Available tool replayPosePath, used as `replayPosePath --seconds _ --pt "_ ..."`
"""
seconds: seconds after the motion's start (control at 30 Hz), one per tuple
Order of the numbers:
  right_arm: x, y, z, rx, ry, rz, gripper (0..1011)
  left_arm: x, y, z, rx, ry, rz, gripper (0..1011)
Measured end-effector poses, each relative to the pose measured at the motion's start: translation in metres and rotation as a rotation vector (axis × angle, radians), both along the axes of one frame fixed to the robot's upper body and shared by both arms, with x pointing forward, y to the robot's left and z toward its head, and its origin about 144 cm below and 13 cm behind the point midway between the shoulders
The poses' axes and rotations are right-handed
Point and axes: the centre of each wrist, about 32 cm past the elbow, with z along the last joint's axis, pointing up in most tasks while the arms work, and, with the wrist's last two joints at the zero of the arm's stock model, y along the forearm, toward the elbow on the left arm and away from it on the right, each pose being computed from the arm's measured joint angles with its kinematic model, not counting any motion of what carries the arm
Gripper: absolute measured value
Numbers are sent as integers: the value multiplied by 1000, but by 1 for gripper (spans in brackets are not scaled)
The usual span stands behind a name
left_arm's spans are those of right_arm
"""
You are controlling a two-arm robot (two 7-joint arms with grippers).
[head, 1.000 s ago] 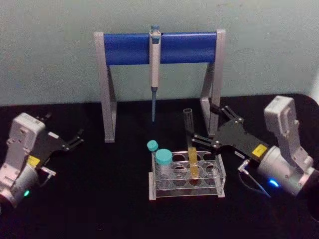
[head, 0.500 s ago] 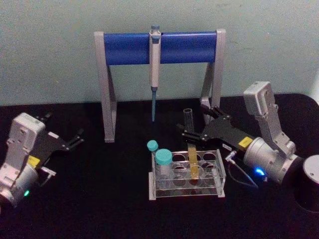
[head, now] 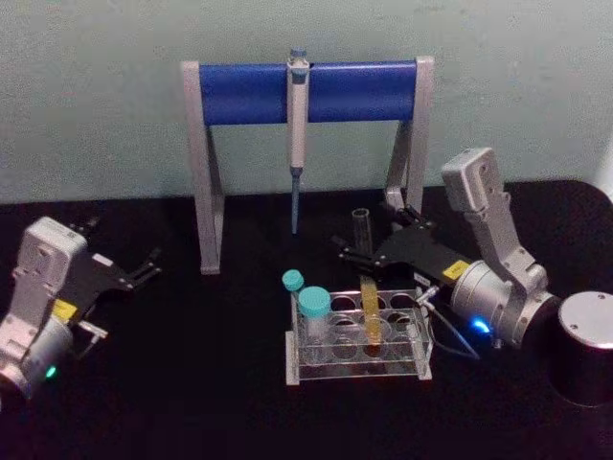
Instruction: Pick up the test tube from the test tube rack, shake it, then place it back into the test tube rack.
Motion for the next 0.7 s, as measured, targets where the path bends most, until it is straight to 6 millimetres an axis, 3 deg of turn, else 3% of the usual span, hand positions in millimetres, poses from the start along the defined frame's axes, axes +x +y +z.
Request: replayPosePath --seconds 0.7 --pt "-11 10 -1 -19 18 -56 1000 0 0 0 0 0 0 1001"
